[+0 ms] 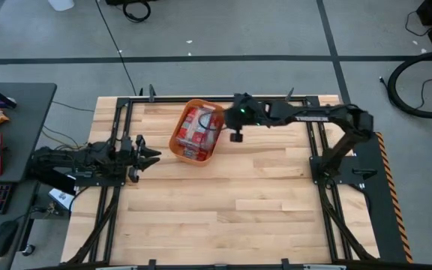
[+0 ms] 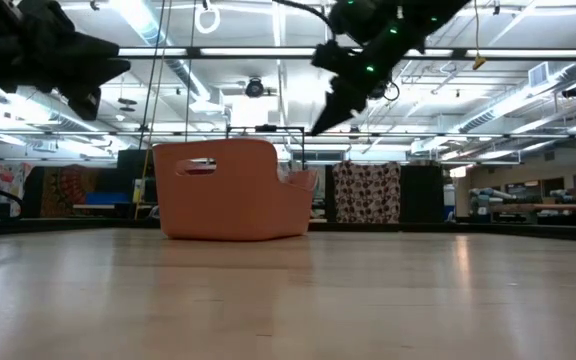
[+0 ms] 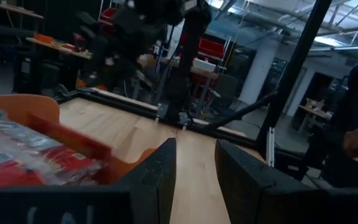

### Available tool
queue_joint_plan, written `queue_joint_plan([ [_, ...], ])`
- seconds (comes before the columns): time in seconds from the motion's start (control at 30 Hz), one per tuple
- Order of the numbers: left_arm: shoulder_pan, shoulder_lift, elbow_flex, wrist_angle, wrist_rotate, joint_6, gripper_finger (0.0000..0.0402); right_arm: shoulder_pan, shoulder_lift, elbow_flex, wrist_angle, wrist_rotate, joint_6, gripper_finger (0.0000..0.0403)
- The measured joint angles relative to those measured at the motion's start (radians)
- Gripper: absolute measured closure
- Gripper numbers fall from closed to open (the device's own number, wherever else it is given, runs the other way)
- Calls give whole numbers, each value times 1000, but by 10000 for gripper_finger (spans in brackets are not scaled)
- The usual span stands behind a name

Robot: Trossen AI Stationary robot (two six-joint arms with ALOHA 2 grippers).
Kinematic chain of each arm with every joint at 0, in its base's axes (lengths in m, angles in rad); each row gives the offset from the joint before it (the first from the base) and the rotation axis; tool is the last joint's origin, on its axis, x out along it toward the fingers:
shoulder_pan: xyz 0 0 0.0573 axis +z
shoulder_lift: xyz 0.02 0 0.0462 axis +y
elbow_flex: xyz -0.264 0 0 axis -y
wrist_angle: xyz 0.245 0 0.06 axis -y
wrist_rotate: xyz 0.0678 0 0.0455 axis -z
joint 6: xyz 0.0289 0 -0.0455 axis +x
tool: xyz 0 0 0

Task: Sort popcorn bags into baskets
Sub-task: Return to Home Position

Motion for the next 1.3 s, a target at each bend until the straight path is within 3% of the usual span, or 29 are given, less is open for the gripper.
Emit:
queue_joint_plan([
  [0.53,-1,2,-5,1,-7,68,285,164,-431,-541,373,14,322,317],
  [0.8,-41,2,-5,-1,-44,144,285,164,-679,-866,613,16,491,317],
  [1.03,-57,2,-5,-2,-103,220,285,141,-958,-1029,607,53,619,324],
  [1.3,-57,2,-5,-2,-104,222,285,141,-1228,-1091,458,167,642,355],
])
